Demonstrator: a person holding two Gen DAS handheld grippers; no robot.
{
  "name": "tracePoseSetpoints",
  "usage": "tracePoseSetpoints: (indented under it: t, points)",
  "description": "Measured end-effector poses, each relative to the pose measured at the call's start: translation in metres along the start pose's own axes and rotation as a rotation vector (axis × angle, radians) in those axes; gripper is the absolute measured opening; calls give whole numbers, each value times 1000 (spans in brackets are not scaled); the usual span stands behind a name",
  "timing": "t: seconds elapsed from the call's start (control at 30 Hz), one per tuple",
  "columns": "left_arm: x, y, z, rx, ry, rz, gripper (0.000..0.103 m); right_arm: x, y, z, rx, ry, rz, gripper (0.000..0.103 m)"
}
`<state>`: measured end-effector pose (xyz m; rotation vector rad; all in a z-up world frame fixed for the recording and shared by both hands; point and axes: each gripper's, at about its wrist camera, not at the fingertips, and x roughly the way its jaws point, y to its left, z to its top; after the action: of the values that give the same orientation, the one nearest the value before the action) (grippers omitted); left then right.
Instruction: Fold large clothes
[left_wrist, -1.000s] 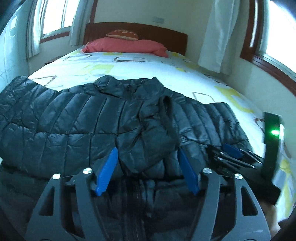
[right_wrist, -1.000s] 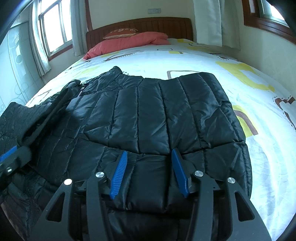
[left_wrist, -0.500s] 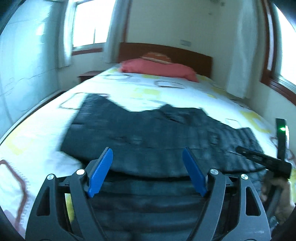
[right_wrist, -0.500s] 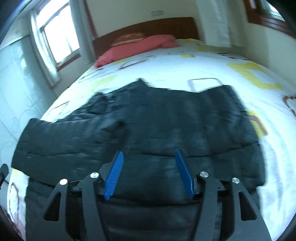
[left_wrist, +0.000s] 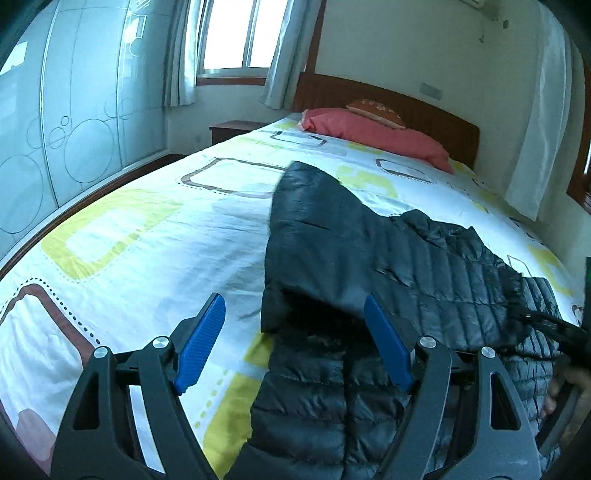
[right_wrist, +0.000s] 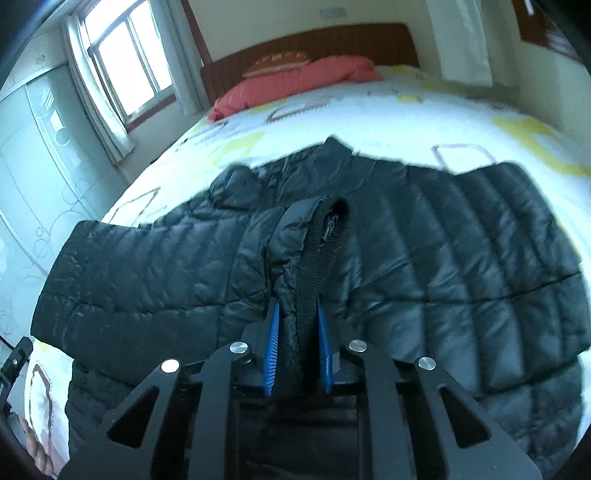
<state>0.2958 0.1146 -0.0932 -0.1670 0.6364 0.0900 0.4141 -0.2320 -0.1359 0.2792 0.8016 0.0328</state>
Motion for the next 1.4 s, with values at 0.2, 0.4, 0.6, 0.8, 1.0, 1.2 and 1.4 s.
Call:
tracePoseSetpoints:
  t: [0.2,0.4,0.6,0.8,1.0,1.2,1.4]
  points:
    - [11,-2,3,-11,16,-7,77,-22,-32,12,4,-62,-52,19]
    - [24,-10,3,11,42,-6,77,-31,-71,19,22,-81,-112,19]
    - [48,-23,6,55,67,4,78,-26,-108,12,51,-44,-164,19]
    - [84,-35,7,103,107,52,78,-14,-133,-2,79,-1,-184,19]
    - [119,-27,3,72,199,101,79,-4,-138,-6,67,19,-196,19]
    - [136,-20,1,43,269,71,80,-3,-137,-5,54,32,-195,24]
    - [92,-11,9,37,173,96,80,-42,-121,3,27,-42,-245,54]
